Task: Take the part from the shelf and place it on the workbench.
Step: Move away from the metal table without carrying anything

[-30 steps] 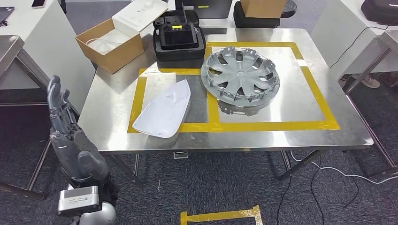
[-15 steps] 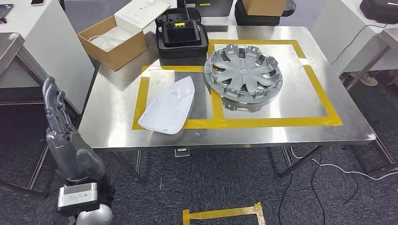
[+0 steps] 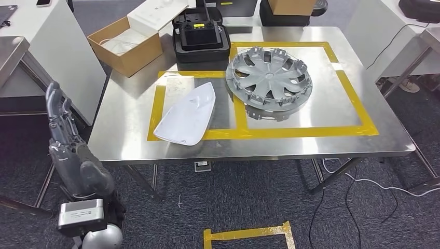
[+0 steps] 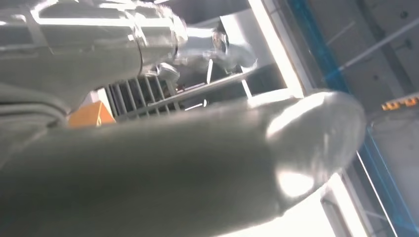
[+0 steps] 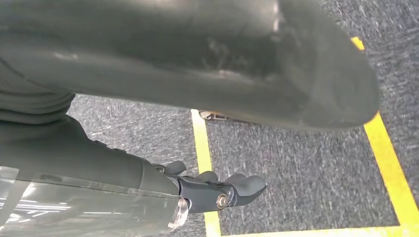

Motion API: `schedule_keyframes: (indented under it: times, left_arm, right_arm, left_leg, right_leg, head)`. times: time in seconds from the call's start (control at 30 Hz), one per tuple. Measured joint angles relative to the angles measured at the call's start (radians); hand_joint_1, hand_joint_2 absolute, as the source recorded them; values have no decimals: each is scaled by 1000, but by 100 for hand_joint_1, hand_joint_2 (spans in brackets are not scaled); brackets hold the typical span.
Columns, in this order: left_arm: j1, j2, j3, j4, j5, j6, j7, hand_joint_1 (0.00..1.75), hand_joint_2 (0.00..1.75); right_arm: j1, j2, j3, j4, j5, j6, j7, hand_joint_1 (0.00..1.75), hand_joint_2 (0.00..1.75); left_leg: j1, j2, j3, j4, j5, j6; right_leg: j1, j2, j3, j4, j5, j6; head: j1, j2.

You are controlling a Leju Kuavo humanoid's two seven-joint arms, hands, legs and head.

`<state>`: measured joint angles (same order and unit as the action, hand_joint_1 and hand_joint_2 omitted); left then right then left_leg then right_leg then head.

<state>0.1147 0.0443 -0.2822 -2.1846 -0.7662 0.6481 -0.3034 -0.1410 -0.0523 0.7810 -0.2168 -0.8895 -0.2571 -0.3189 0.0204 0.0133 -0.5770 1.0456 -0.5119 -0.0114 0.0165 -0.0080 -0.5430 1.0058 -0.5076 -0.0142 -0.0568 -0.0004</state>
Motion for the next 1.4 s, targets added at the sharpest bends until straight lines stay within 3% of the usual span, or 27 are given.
schedule_keyframes:
  times: [0.07, 0.17, 0.2, 0.27, 0.33, 0.37, 0.43, 0.53, 0.6, 0.67, 0.7, 0.73, 0.77, 0.8, 0.83, 0.9, 1.0, 1.07, 1.1, 1.2, 1.23, 1.3, 1.33, 1.4]
  left_arm:
    - [-1, 8, -3, 0, 9, 0, -7, 0, 0]
    - [0, 16, -6, 2, 22, 0, -17, 0, 0]
    - [1, 18, -7, 4, 25, 0, -20, 0, 0]
    - [2, 21, -9, 9, 30, 0, -25, 0, 0]
    - [2, 23, -10, 11, 35, 0, -30, 0, 0]
    - [2, 24, -11, 11, 37, 0, -31, 0, 0]
    - [3, 25, -12, 11, 40, 0, -33, 0, 0]
    - [3, 27, -13, 11, 41, 0, -35, 0, 0]
    - [3, 28, -16, 11, 41, 0, -37, 0, 0]
    - [3, 29, -18, 11, 42, 0, -40, 0, 0]
    - [3, 29, -19, 12, 43, 0, -42, 0, 0]
    - [3, 30, -19, 12, 45, 0, -43, 0, 0]
    - [3, 30, -19, 12, 48, 0, -43, 0, 0]
    - [3, 30, -19, 12, 50, 0, -44, 0, 0]
    - [3, 30, -19, 12, 52, 0, -45, 0, 0]
    - [3, 30, -19, 12, 55, 0, -50, 0, 0]
    - [3, 30, -19, 13, 57, 0, -58, 0, 0]
    - [3, 30, -19, 13, 57, 0, -61, 0, 0]
    - [3, 30, -19, 13, 57, 0, -61, 0, 0]
    - [4, 31, -20, 14, 57, 0, -61, 0, 0]
    - [4, 31, -20, 15, 57, 0, -61, 0, 0]
    - [4, 31, -20, 15, 57, 0, -61, 0, 0]
    - [4, 31, -20, 15, 57, 0, -61, 0, 0]
    - [4, 31, -20, 15, 57, 0, -61, 0, 0]
  right_arm:
    - [1, 0, 0, 0, 0, 0, 0, 0, 0]
    - [4, -1, 0, 0, 0, 0, 0, 0, 0]
    - [6, -2, 0, 0, 0, 0, 0, 0, 0]
    - [10, -2, 0, 0, 0, 0, 0, 0, 0]
    - [12, -2, 1, 0, 0, 0, 0, 0, 0]
    - [12, -3, 1, 0, 0, 0, 0, 0, 0]
    - [11, -4, 1, 0, 0, -3, 0, 0, 0]
    - [12, -4, 2, 0, 1, -10, 0, 0, 0]
    - [10, -5, 2, 0, 1, -11, 0, 0, 0]
    - [8, -6, 3, 0, 0, -13, 0, 0, 0]
    - [8, -6, 3, 0, 0, -14, 0, 0, 0]
    - [9, -6, 3, 0, 0, -14, 0, 0, 0]
    - [10, -6, 3, 0, 0, -14, 0, 0, 0]
    - [10, -6, 3, 0, 0, -15, 0, 0, 0]
    - [10, -7, 3, 0, 0, -15, 0, 0, 0]
    - [8, -9, 3, 0, -1, -15, 0, 0, 0]
    - [7, -13, 3, 0, -5, -15, 0, 0, 0]
    - [7, -13, 3, 0, -9, -14, 0, 0, 0]
    - [7, -13, 3, 0, -10, -13, 0, 0, 0]
    - [8, -13, 3, 0, -12, -12, -1, 0, 0]
    - [9, -13, 3, 0, -12, -11, -1, 0, 0]
    - [11, -12, 3, 0, -12, -11, -3, 0, 0]
    - [11, -12, 3, 0, -12, -11, -4, 0, 0]
    - [9, -11, 2, 0, -13, -11, -6, 0, 0]
  left_leg:
    - [0, -5, -8, 19, -20, -9]
    - [-1, -16, -74, 160, -103, -17]
    - [-1, -16, -92, 200, -115, -20]
    - [0, -15, -85, 193, -87, -24]
    - [2, -18, -31, 95, -29, -25]
    - [3, -22, -8, 49, -15, -22]
    - [1, -29, 8, 10, -14, -9]
    - [2, -25, 6, 5, -10, 11]
    - [6, -17, 5, 1, -6, 19]
    - [6, -9, 4, 1, -5, 21]
    - [5, -6, 3, 2, -5, 22]
    - [5, -3, 3, 2, -6, 22]
    - [4, -1, 3, 2, -6, 22]
    - [4, 1, 4, 2, -6, 22]
    - [4, 2, 4, 1, -6, 21]
    - [2, 4, 3, 1, -6, 16]
    - [3, 10, 4, -8, -1, -1]
    - [3, 5, 2, 2, -13, -11]
    - [2, -2, -10, 30, -34, -14]
    - [1, -16, -85, 186, -116, -18]
    - [1, -16, -100, 216, -121, -19]
    - [2, -20, -84, 184, -79, -21]
    - [4, -33, -55, 129, -45, -21]
    - [8, -71, -4, 32, -10, -16]
  right_leg:
    - [-4, 1, 8, -23, 14, -5]
    - [-5, 3, 8, -31, 23, -11]
    - [-4, 5, 7, -30, 23, -11]
    - [-5, 9, 6, -24, 21, -10]
    - [-7, 15, 4, -12, 13, -2]
    - [-7, 18, 0, -1, 8, 3]
    - [-6, 24, -11, 13, 2, 15]
    - [-8, 26, -19, 21, -3, 28]
    - [-11, 22, -46, 80, -41, 39]
    - [-16, 16, -100, 197, -99, 51]
    - [-18, 15, -125, 248, -116, 54]
    - [-19, 14, -137, 270, -115, 54]
    - [-20, 14, -134, 261, -97, 52]
    - [-19, 13, -114, 216, -64, 48]
    - [-17, 10, -85, 152, -29, 41]
    - [-10, 4, -35, 41, 10, 28]
    - [-4, 7, -23, 3, 13, 13]
    - [-6, 12, -14, -15, 25, 4]
    - [-8, 15, -10, -25, 31, -1]
    - [-8, 25, -9, -30, 37, -9]
    - [-7, 31, -9, -29, 36, -9]
    - [-7, 44, -10, -23, 34, -8]
    - [-8, 51, -11, -16, 31, -4]
    - [-7, 67, -19, 3, 20, 6]
  head:
    - [-1, 0]
    - [-3, 0]
    - [-3, 0]
    - [-3, 0]
    - [-3, 0]
    - [-3, 0]
    - [-1, 0]
    - [0, 0]
    - [4, 0]
    - [6, 0]
    - [6, 0]
    - [6, 0]
    - [6, 0]
    - [6, 0]
    - [6, 0]
    - [5, 0]
    - [5, 0]
    - [4, 0]
    - [3, 0]
    - [2, 0]
    - [2, 0]
    - [2, 0]
    - [2, 0]
    - [3, 0]
